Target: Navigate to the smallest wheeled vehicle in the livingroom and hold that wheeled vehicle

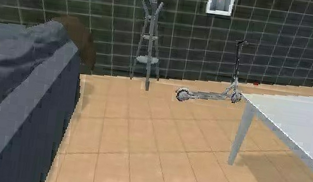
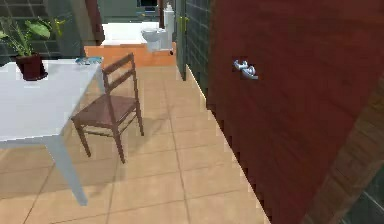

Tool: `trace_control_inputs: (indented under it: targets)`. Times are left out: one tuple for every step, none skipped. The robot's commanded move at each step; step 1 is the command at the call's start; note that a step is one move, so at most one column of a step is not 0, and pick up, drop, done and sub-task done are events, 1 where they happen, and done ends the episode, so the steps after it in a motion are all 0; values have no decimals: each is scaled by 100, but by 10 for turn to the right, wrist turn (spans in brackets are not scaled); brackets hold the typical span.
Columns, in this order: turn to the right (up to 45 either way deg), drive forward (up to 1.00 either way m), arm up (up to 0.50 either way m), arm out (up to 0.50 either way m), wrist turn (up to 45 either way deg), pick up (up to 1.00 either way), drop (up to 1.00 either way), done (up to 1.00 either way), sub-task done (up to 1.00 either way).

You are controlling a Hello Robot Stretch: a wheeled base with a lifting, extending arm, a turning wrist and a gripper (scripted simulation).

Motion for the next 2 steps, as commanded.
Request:
trace_control_inputs:
  targets:
    - [0, 100, 0, 0, 0, 0, 0, 0, 0]
    - [0, 100, 0, 0, 0, 0, 0, 0, 0]
